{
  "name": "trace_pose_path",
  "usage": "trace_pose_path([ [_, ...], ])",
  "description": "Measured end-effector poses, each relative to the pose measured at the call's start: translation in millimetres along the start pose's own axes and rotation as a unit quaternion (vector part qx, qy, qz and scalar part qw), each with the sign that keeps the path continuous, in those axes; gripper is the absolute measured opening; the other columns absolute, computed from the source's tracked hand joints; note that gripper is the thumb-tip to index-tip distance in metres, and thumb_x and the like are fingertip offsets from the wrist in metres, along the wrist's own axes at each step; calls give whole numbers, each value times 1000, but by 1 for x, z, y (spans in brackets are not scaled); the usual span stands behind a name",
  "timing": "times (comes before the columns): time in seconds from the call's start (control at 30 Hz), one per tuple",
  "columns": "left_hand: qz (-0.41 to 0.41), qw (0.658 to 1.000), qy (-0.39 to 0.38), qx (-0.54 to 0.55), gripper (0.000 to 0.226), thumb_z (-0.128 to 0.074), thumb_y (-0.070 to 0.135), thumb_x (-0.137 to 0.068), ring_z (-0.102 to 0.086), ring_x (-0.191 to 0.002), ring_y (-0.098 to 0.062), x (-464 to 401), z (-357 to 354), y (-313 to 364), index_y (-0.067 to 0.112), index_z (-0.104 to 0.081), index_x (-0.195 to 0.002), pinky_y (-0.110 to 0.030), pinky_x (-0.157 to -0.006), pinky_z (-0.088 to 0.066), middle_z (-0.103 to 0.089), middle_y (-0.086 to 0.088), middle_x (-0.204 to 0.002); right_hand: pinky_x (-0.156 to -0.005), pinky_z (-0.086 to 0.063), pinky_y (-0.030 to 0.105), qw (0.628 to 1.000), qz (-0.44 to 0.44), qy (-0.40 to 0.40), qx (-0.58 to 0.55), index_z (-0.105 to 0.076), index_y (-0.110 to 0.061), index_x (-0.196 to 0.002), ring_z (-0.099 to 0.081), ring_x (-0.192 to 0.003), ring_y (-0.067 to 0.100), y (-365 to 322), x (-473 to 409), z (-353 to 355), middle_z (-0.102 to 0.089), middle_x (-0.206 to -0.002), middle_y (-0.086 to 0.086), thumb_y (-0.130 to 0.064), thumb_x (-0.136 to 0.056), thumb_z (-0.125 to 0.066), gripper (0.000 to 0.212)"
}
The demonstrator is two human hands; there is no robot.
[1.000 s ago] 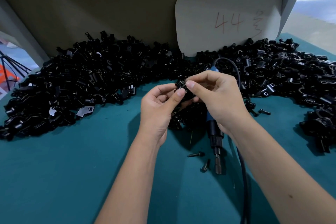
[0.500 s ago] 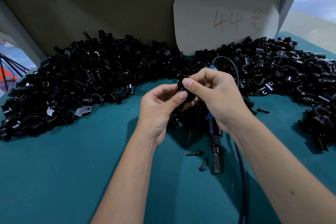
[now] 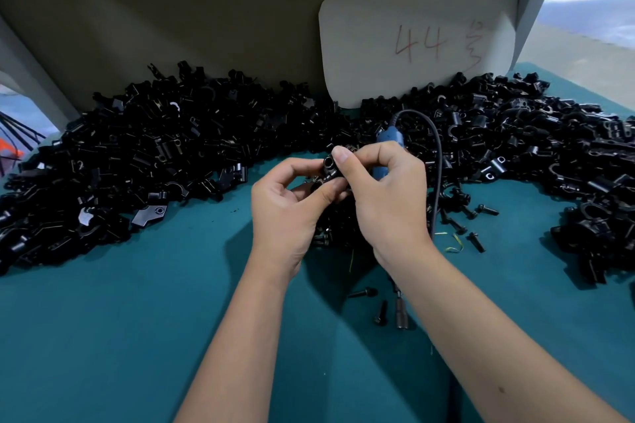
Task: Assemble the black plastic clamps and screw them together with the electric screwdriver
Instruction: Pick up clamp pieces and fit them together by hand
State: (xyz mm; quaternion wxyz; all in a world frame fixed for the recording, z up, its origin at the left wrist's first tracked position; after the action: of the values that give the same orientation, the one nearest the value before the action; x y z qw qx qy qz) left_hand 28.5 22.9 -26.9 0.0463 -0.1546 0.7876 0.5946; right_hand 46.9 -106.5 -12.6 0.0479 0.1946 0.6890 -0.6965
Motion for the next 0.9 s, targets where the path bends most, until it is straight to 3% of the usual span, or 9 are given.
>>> trace_pose_path([
  [0.13, -4, 1000, 14, 0, 21, -83, -2, -81, -77, -81, -29, -1, 2, 0, 13, -77, -94, -34, -75, -63, -78, -9, -93, -58, -55, 23, 999, 7, -34, 11, -77, -19, -75, -67, -60, 8, -5, -5, 7, -73, -79, 5, -25, -89, -84, 16],
  [0.23, 4, 1000, 11, 14, 19, -84, 3, -78, -76, -84, -26, 0, 1, 1, 10, -77, -95, -32, -76, -62, -77, -5, -93, -62, -62, 40, 998, 4, -63, -2, -79, -18, -78, -75, -61, 23, -9, -5, 9, -76, -71, 3, -22, -90, -83, 13],
  [0.37, 30, 999, 10, 19, 26, -84, 11, -73, -76, -86, -27, 0, 2, 1, 5, -76, -98, -32, -75, -62, -78, -12, -94, -63, -58, 23, 996, 32, -82, 9, -81, -17, -82, -75, -69, 12, -10, -8, 12, -77, -75, -3, -13, -88, -83, 7],
  [0.57, 17, 1000, 25, 4, 26, -88, 10, -73, -75, -80, -29, -4, 11, 2, 12, -77, -96, -32, -74, -61, -78, -14, -98, -78, -61, 27, 989, 49, -140, 21, -80, -20, -98, -75, -85, 12, -5, -15, 20, -79, -89, -6, -2, -85, -82, 22],
  [0.63, 0, 1000, 21, -17, 26, -89, 7, -74, -76, -82, -33, -5, 13, 3, 17, -78, -95, -37, -77, -62, -78, -14, -100, -71, -59, 26, 988, 36, -150, 16, -80, -23, -96, -74, -83, 12, -5, -16, 22, -78, -87, -5, -8, -87, -82, 18],
  [0.67, -7, 999, 20, -27, 26, -88, 6, -74, -76, -83, -34, -5, 13, 3, 19, -78, -95, -39, -78, -62, -78, -13, -100, -64, -57, 27, 989, 19, -148, 17, -79, -24, -92, -71, -77, 13, -6, -15, 23, -77, -83, -4, -17, -89, -82, 8],
  [0.7, -13, 999, 20, -38, 27, -87, 6, -73, -76, -83, -33, -4, 13, 3, 21, -78, -94, -41, -80, -63, -78, -9, -100, -58, -53, 29, 989, -3, -143, 28, -78, -22, -85, -67, -67, 14, -6, -15, 22, -74, -75, -4, -30, -91, -80, 11],
  [0.8, -28, 997, 13, -76, 29, -88, 7, -70, -74, -84, -26, -2, 9, 3, 23, -78, -93, -48, -84, -61, -78, -1, -95, -50, -38, 29, 982, -46, -158, 88, -65, -9, -68, -48, -49, 14, -7, -12, 19, -56, -55, -4, -53, -100, -63, 53],
  [0.9, -27, 995, 1, -96, 30, -88, 7, -71, -72, -81, -31, -2, 6, 2, 20, -77, -95, -58, -82, -59, -78, -10, -90, -51, -30, 28, 970, -31, -191, 148, -51, -10, -63, -34, -45, 9, -12, -9, 15, -38, -48, -10, -45, -106, -55, 56],
])
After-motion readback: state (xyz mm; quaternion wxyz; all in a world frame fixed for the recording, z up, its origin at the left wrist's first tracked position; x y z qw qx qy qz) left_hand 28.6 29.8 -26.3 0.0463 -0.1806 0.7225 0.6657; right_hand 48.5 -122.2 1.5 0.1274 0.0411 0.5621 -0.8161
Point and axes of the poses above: each hand's wrist, its own x-axis away from the middle knuckle, its own z-axis out of the back of the hand, y = z × x, the point moved 2 cm from there along -x, towards the middle knuckle
